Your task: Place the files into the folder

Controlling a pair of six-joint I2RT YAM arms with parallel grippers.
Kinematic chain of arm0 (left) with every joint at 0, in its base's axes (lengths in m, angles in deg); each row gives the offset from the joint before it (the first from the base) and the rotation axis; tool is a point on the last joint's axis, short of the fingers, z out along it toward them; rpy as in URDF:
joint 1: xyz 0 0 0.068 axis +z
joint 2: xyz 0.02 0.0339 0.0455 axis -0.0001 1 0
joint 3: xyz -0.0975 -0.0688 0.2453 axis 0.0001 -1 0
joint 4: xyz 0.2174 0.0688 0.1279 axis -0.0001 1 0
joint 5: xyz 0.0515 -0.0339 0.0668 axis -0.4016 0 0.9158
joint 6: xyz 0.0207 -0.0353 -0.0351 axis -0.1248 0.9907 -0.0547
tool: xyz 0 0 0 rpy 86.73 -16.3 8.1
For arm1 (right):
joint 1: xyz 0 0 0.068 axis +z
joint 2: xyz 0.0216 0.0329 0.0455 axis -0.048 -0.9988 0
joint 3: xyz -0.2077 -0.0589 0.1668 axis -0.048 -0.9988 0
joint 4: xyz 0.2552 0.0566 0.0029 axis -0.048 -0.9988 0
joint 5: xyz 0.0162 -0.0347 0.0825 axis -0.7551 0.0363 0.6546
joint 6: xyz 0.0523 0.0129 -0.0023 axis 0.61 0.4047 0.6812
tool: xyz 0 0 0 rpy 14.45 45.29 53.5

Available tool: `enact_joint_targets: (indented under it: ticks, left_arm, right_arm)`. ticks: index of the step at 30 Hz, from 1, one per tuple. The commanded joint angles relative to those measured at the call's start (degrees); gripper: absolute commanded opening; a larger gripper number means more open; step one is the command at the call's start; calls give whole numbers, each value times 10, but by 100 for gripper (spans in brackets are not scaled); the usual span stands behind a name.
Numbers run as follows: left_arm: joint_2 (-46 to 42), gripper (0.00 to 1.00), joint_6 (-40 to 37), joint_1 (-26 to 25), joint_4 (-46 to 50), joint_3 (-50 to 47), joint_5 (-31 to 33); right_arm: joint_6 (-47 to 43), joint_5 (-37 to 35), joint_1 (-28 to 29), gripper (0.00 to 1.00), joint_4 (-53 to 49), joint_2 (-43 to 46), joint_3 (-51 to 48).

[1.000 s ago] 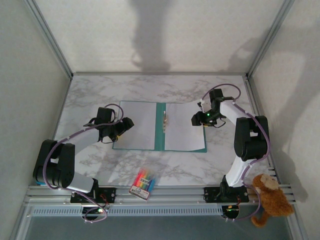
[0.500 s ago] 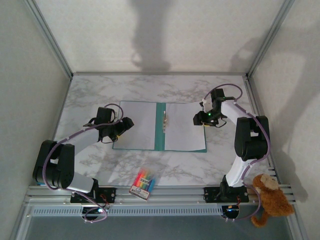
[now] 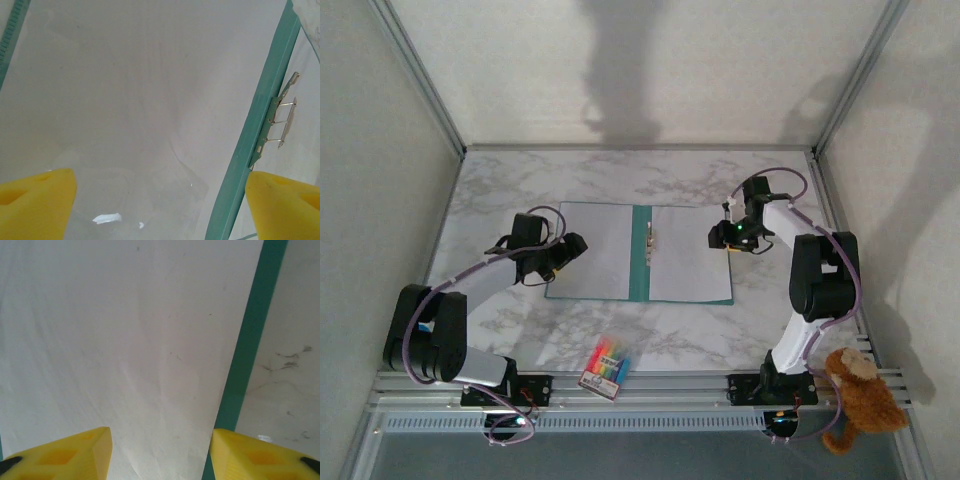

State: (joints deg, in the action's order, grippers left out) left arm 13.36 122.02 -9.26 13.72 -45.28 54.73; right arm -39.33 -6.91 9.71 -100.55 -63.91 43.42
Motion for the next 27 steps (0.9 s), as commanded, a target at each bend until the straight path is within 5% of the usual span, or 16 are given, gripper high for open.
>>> enact_joint_targets:
  ticks: [1,15,27]
  left_arm:
    - [-13,88,-3,6,17,8,-3]
    - [-36,88,-11,0,18,50,-9]
    - [-10,90,-94,-94,4,198,69]
  right_arm:
    - [17,-10,-5,54,4,20,6]
    - [39,55,-6,54,40,79,-15]
    - [90,163,-6,54,140,192,-84]
